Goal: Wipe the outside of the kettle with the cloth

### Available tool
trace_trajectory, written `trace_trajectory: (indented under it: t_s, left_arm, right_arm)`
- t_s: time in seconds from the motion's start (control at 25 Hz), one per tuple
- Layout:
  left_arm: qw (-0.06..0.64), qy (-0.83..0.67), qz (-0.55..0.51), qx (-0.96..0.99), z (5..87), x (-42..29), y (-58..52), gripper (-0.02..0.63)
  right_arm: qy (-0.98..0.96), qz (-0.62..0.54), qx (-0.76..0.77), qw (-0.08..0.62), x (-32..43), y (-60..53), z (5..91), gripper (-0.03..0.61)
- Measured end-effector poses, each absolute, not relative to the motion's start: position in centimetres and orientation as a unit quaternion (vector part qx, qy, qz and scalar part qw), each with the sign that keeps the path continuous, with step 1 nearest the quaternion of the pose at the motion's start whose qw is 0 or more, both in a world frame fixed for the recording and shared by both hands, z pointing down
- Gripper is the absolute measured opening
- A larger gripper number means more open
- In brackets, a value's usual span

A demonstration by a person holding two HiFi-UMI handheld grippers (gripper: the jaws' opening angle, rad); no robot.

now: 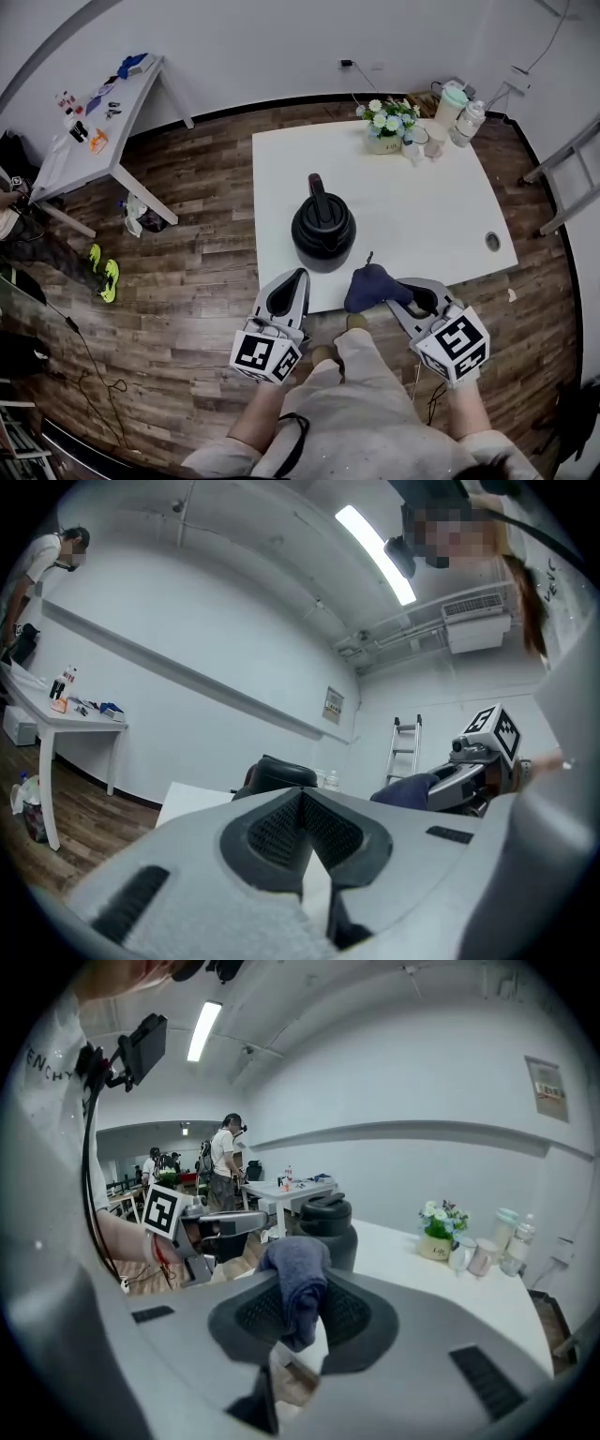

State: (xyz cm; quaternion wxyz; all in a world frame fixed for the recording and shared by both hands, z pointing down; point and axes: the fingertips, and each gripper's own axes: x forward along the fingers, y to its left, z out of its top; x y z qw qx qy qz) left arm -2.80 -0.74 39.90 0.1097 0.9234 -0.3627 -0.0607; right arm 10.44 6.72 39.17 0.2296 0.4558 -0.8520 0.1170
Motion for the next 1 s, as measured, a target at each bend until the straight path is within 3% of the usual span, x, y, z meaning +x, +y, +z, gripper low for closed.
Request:
trace_trajectory:
  t_s: [0.32, 0.6, 1.0]
  left_arm:
    - [0.105, -0.378, -0.066, 0.917, 39.6, -4.5, 0.1, 0.006]
    - [0.102, -0.399, -0.069, 0.909, 39.7, -6.4, 0.8, 0.006]
    - [0.102, -0.412, -0.070, 0.903, 39.7, -7.4, 1.7, 0.006]
  right_arm:
    - [-0.868, 0.134, 0.414, 0.241, 7.0, 7.6, 40.5, 0.061]
    - [-0.883, 0.160, 0.399, 0.188, 5.3, 7.2, 39.9, 0.061]
    - [-0.888, 0.156, 0.383, 0.202, 4.7, 7.8, 40.9, 0.062]
